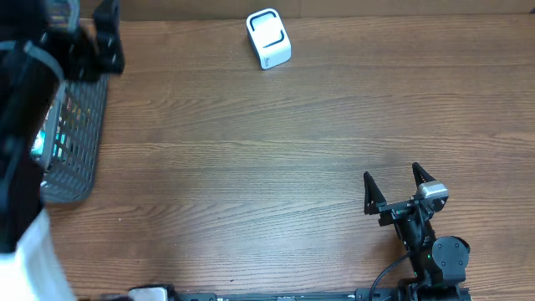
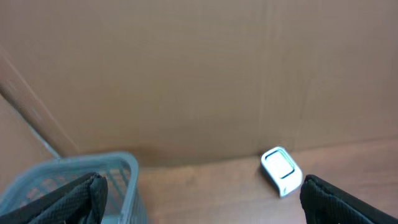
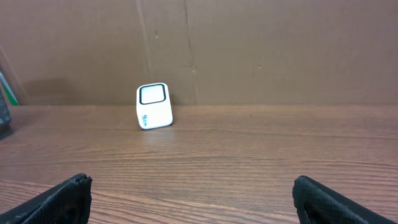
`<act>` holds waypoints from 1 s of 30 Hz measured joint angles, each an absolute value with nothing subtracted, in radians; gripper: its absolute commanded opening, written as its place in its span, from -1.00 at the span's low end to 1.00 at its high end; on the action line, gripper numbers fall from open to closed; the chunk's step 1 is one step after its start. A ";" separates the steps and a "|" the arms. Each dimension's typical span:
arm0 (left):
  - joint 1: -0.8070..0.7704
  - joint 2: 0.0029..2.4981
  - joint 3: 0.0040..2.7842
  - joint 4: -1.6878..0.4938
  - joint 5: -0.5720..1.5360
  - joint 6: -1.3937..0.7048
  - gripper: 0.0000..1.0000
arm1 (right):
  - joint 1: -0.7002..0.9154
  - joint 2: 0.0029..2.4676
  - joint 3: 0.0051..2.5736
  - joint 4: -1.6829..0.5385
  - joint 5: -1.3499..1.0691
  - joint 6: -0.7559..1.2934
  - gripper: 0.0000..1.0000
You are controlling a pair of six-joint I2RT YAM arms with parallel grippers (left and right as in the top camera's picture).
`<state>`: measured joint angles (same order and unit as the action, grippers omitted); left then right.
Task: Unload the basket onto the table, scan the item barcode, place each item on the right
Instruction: 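Reach the left gripper into the grey basket toward the items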
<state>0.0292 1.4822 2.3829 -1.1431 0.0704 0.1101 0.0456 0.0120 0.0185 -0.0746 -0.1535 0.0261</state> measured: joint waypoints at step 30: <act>0.661 1.912 2.403 -1.602 -0.096 -0.296 1.00 | 0.046 0.012 0.019 -0.074 -0.154 0.026 1.00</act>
<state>0.6605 1.9118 2.4031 -1.6024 -0.0956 -0.2962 0.0456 0.0120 0.0185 -0.0742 -0.1535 0.0261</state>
